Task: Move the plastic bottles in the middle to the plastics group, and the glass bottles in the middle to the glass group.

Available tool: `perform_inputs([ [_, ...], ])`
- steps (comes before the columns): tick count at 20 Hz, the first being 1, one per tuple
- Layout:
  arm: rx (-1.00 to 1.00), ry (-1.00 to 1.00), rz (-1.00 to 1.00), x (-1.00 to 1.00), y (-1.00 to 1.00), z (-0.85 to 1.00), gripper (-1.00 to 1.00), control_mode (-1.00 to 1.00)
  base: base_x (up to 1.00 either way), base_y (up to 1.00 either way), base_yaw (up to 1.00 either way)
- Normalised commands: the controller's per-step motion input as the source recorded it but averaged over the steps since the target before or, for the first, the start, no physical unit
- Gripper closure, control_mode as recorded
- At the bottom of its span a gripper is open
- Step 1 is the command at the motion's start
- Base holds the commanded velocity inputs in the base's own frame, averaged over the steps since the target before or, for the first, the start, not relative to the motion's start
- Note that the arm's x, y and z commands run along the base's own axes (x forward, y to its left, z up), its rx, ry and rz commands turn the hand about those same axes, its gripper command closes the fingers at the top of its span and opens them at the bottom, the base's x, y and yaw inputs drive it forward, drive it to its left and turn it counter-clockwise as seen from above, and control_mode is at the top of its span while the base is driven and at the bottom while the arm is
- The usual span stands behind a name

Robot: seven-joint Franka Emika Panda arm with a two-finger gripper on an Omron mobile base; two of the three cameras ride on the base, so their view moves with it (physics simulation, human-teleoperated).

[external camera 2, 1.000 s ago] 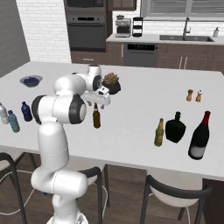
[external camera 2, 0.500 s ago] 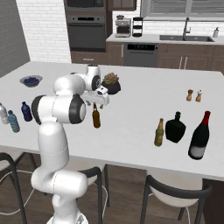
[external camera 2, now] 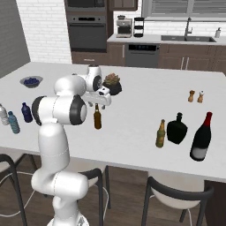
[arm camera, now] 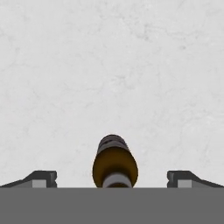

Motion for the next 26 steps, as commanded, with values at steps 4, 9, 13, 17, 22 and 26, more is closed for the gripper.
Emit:
perform_inputs([
  [4, 0.00, -0.02, 0.00, 0.00, -0.01, 0.02, -1.00, -1.00, 0.00, 0.00, 0.00],
  [9, 0.00, 0.00, 0.00, -0.01, -0.08, 0.00, -1.00, -1.00, 0.00, 0.00, 0.00],
  [13, 0.00, 0.00, -0.02, -0.09, -0.04, 0.00, -1.00, -1.00, 0.00, 0.00, 0.00],
  [17, 0.00, 0.00, -0.01, -0.10, 0.00, 0.00, -1.00, -1.00, 0.00, 0.00, 0.00],
  [22, 0.00, 0.00, -0.01, 0.00, 0.01, -0.01, -1.00, -1.00, 0.00, 0.00, 0.00],
  [26, 0.00, 0.00, -0.03, 0.00, 0.05, -0.04, -1.00, -1.00, 0.00, 0.00, 0.00],
])
